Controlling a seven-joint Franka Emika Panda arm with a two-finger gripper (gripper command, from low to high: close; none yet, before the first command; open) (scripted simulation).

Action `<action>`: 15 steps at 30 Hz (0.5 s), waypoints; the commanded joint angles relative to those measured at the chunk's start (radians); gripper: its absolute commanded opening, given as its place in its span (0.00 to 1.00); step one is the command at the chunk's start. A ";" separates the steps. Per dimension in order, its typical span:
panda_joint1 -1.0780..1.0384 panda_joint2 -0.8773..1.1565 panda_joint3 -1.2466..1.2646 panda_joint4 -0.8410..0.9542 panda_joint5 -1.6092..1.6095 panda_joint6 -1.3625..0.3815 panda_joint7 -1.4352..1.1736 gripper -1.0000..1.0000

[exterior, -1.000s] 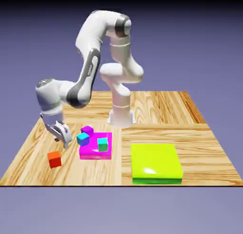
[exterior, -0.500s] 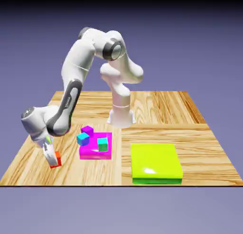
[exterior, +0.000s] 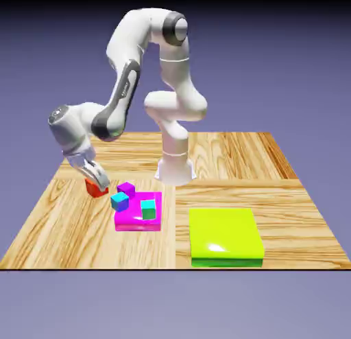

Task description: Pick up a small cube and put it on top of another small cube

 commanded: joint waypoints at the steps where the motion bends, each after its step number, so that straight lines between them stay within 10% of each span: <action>1: -0.002 -0.036 0.006 -0.028 -0.029 -0.005 -0.002 0.00; 15: -0.008 -0.223 0.037 -0.322 -0.223 0.133 -0.050 0.00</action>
